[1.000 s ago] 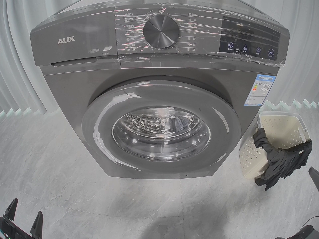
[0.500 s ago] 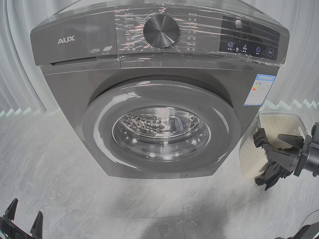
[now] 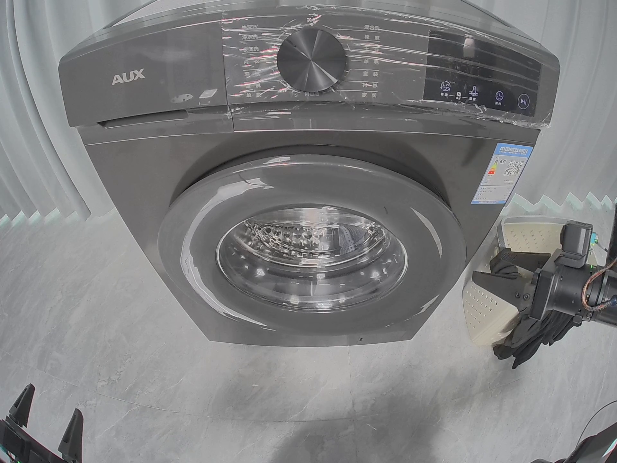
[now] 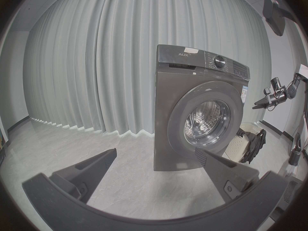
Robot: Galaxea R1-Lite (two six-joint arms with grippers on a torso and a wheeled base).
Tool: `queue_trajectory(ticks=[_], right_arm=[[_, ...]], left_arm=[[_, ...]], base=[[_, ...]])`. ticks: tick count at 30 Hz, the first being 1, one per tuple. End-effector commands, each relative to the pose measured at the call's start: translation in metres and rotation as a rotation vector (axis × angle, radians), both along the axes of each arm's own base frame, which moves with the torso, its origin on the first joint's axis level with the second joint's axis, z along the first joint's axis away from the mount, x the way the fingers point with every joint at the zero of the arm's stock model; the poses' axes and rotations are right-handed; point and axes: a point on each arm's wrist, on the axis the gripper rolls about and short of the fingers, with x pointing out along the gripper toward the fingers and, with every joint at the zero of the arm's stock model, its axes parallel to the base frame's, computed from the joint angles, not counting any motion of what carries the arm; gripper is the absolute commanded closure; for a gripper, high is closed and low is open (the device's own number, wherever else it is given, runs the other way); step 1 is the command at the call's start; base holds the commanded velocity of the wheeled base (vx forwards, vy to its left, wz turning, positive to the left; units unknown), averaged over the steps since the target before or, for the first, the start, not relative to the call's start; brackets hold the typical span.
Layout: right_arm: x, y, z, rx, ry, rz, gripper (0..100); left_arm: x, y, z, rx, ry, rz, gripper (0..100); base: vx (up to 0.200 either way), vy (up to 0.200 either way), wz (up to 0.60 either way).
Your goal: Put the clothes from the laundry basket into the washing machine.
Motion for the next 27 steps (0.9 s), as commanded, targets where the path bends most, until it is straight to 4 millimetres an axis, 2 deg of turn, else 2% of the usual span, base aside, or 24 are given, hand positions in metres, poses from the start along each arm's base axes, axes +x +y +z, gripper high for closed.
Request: queue_trajectory(ticks=[1, 7, 17, 23, 27], right_arm=[[0.018, 0.006, -0.004, -0.013, 0.020, -0.011, 0], [0.032, 0.011, -0.004, -0.019, 0.020, -0.012, 0], [0.051, 0.032, -0.009, -0.035, 0.015, -0.005, 0], [0.067, 0.040, -0.015, -0.033, 0.000, -0.007, 0], [0.069, 0.040, -0.015, -0.028, -0.020, -0.023, 0]], left_arm=[[0.000, 0.000, -0.005, -0.001, 0.000, 0.000, 0], [0.000, 0.000, -0.005, -0.001, 0.000, 0.000, 0], [0.000, 0.000, -0.005, -0.002, 0.000, 0.000, 0], [0.000, 0.000, -0.005, -0.002, 0.000, 0.000, 0], [0.000, 0.000, -0.005, -0.002, 0.000, 0.000, 0]], base=[[0.000, 0.000, 0.00], [0.000, 0.000, 0.00], [0.000, 0.000, 0.00], [0.000, 0.000, 0.00], [0.000, 0.000, 0.00]])
